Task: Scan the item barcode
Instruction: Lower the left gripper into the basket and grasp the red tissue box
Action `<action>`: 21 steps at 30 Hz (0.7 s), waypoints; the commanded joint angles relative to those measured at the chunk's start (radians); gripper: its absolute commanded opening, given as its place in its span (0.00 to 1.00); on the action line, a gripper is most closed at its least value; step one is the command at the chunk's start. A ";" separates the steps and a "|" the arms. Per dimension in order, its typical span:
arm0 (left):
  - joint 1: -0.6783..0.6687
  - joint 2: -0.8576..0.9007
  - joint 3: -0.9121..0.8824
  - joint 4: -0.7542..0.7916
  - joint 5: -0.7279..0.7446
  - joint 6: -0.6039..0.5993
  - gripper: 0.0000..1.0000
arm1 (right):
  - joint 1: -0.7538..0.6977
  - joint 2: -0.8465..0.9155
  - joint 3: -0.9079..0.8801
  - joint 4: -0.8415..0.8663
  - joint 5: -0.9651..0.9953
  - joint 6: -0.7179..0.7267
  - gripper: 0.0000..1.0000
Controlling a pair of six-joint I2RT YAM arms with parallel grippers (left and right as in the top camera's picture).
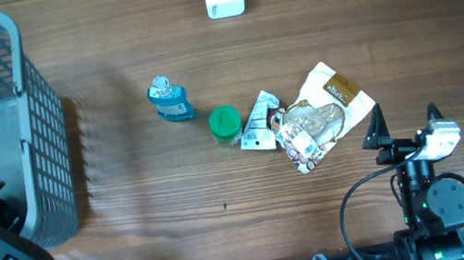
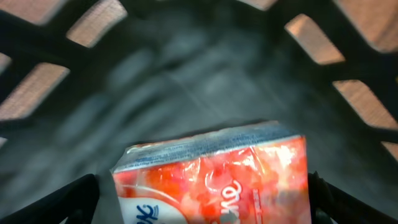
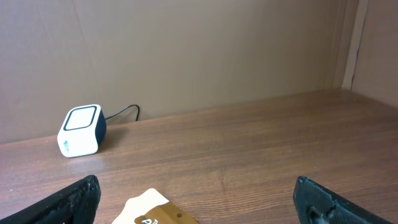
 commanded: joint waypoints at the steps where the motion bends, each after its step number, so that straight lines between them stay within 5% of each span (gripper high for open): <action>1: 0.023 0.021 -0.013 -0.023 0.035 0.005 0.86 | -0.003 -0.004 -0.001 0.005 -0.016 -0.017 1.00; 4: 0.023 0.021 -0.013 -0.031 0.035 0.005 0.73 | -0.003 -0.004 -0.001 0.005 -0.016 -0.018 1.00; 21: 0.023 0.021 -0.013 -0.061 0.130 0.103 0.76 | -0.003 -0.004 -0.001 0.005 -0.016 -0.017 1.00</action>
